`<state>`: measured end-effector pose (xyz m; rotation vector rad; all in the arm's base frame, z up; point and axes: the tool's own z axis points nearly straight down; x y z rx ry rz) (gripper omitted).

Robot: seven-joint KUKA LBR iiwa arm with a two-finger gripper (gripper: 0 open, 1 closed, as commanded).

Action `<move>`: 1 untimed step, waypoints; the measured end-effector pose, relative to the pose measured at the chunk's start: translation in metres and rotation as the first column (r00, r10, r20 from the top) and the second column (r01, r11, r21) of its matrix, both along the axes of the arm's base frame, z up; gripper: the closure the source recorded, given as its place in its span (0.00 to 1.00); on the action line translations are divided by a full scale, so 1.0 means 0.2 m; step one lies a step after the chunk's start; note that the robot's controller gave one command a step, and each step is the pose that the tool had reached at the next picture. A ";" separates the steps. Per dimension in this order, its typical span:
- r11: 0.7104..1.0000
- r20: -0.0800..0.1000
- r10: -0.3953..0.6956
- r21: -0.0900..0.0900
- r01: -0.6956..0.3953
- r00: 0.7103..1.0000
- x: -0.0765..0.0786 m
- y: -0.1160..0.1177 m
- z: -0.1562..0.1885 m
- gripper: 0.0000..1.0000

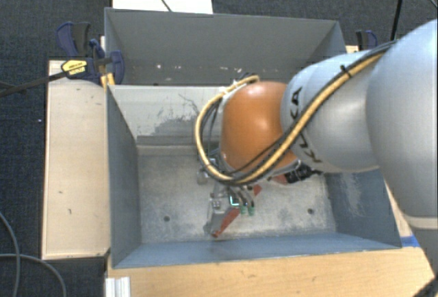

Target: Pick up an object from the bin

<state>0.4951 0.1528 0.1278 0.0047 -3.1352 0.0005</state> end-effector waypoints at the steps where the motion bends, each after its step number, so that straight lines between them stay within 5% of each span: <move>1: 1.000 0.008 -0.005 0.001 0.005 1.000 0.01 0.00 0.02 0.00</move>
Offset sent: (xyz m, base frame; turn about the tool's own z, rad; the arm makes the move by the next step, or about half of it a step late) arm -0.0093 -0.0487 -0.0454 -0.2900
